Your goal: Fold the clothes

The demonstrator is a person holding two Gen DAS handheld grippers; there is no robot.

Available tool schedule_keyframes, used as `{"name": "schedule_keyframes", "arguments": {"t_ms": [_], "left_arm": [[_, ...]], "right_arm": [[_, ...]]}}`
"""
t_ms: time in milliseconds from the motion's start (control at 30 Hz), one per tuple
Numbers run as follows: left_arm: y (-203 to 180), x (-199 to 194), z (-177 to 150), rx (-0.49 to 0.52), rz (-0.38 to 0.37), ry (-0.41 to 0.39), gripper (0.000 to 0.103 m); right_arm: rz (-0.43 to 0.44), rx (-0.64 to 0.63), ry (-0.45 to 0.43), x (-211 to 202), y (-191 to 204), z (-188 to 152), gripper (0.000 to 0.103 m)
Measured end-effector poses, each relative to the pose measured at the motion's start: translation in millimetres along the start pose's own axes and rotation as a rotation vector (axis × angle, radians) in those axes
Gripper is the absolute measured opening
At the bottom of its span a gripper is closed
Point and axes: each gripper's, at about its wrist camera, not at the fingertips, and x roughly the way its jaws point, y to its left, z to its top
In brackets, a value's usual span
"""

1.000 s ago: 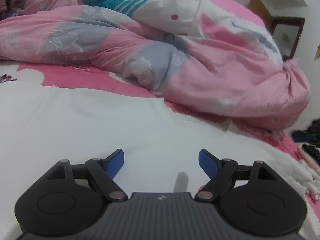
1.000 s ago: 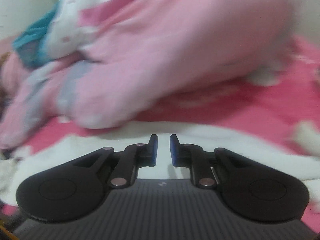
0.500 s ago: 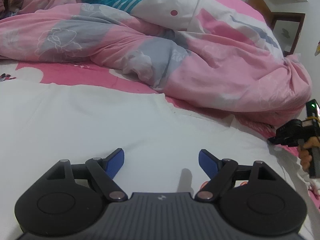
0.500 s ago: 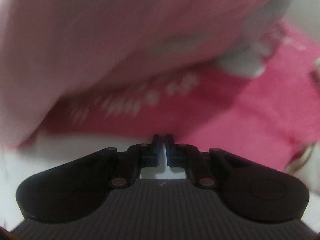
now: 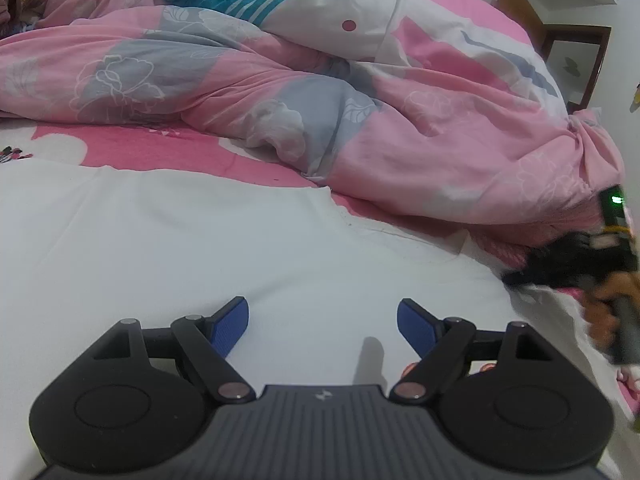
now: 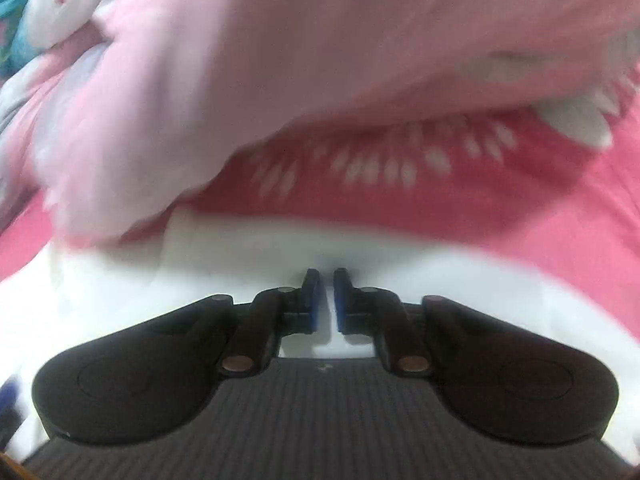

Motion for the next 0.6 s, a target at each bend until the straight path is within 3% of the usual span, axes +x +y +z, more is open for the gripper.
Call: {"name": "schedule_keyframes", "arguments": {"t_ms": [67, 167, 367, 600], "left_arm": [[0.2, 0.2, -0.1, -0.002, 0.0, 0.0, 0.083], [0.4, 0.4, -0.3, -0.003, 0.0, 0.0, 0.083], [-0.4, 0.8, -0.7, -0.004, 0.0, 0.001, 0.083], [-0.9, 0.7, -1.0, -0.002, 0.002, 0.001, 0.083]], "right_arm": [[-0.01, 0.122, -0.042, 9.7, -14.1, 16.7, 0.0], [-0.078, 0.172, -0.09, -2.1, -17.2, 25.5, 0.005], [0.013, 0.104, -0.081, -57.4, -6.9, -9.9, 0.006], [0.022, 0.223, -0.098, -138.0, -60.7, -48.1, 0.008]]}}
